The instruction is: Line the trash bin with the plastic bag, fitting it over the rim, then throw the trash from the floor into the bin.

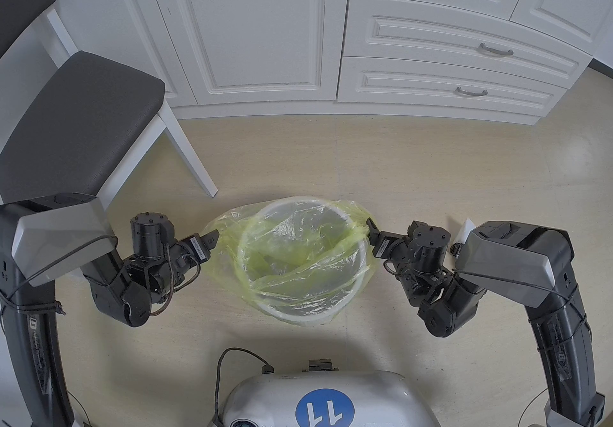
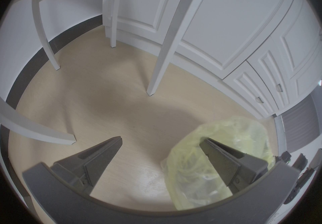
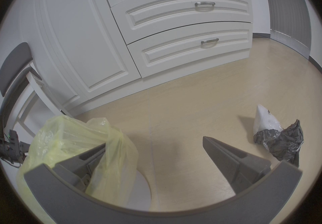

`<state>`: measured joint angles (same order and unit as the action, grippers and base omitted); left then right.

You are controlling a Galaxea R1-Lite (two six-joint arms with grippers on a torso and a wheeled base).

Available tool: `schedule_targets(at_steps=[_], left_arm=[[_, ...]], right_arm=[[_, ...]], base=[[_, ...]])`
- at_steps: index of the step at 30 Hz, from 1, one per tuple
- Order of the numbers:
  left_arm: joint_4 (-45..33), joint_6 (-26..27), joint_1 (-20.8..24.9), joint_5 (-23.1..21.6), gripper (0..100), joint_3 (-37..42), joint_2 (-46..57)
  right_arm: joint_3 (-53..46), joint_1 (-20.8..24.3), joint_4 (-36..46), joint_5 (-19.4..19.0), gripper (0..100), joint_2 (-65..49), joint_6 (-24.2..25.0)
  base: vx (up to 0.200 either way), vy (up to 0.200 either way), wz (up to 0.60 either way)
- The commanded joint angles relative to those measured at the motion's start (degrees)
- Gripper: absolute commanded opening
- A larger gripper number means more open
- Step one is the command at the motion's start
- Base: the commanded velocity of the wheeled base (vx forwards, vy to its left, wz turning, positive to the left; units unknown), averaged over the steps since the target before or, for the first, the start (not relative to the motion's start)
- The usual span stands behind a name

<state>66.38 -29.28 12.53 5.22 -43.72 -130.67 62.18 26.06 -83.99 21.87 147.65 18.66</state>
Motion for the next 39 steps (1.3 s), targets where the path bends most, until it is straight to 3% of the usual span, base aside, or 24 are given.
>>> schedule_targets(at_steps=[1,7,8,11,13,15,30,39], left_arm=[[0.77,0.28,0.21,-2.05,100,3.55,6.04],[4.20,1.24,0.12,-2.93,100,5.75,7.80],[4.11,3.53,-0.32,-4.43,100,8.12,9.29],[4.11,11.44,-4.01,-15.50,100,15.85,14.30],[3.93,13.81,-6.12,-23.94,100,19.19,16.33],[3.85,14.25,-7.52,-27.89,100,20.25,16.33],[4.64,14.34,-7.87,-28.33,100,20.42,12.90],[9.47,13.99,-0.32,-27.19,100,22.09,12.28]], right_arm=[[-3.56,0.48,-0.29,-0.16,100,-3.95,-0.82],[-8.83,0.66,-0.56,-0.16,100,-6.06,-3.90],[-10.50,0.74,-0.21,-0.16,100,-6.06,-5.30],[-13.93,1.45,-0.38,-0.16,100,-5.36,-6.80],[-16.31,2.68,-0.47,-0.25,100,-4.48,-6.80],[-17.36,3.56,-0.82,-0.25,100,-3.07,-6.80],[-26.94,10.06,-6.01,-7.72,100,-0.61,-6.80],[-28.26,11.47,-6.01,-7.81,100,-0.35,-6.80]], base=[[0.000,0.000,0.00],[0.000,0.000,0.00],[0.000,0.000,0.00],[0.000,0.000,0.00],[0.000,0.000,0.00],[0.000,0.000,0.00],[0.000,0.000,0.00],[0.000,0.000,0.00]])
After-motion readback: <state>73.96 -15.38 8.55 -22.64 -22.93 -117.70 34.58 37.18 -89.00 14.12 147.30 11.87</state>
